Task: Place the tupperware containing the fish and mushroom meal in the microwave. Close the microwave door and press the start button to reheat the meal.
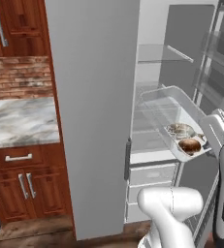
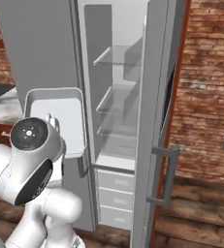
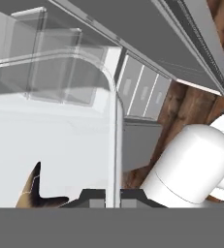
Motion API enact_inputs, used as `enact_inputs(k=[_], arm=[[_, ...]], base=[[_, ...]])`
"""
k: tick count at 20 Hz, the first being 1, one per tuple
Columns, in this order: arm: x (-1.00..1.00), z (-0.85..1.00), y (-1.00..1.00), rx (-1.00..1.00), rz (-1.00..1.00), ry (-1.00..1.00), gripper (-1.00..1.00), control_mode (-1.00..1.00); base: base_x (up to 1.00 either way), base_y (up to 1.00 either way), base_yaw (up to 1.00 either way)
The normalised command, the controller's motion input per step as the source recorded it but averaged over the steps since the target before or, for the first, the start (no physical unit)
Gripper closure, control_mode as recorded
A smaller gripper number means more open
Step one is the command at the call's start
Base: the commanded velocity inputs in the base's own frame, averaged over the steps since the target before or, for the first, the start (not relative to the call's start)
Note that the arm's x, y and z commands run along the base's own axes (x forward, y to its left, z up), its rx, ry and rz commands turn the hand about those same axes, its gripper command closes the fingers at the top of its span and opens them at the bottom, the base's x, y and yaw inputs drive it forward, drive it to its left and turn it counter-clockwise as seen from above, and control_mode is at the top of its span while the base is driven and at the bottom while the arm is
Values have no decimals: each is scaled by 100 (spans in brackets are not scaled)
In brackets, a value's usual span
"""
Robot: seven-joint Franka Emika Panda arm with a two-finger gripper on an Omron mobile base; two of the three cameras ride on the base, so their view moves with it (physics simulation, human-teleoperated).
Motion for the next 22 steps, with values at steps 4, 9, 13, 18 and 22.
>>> enact_inputs(k=[4, 9, 13, 18, 22], arm=[[0, 0, 0, 0, 0, 0, 100, 100], [0, 0, 0, 0, 0, 0, 100, 100], [0, 0, 0, 0, 0, 0, 100, 100], [0, 0, 0, 0, 0, 0, 100, 100], [0, 0, 0, 0, 0, 0, 100, 100]], base=[[-71, 62, 14], [-44, 76, 24], [-6, 78, 35], [0, 73, 45], [19, 70, 48]])
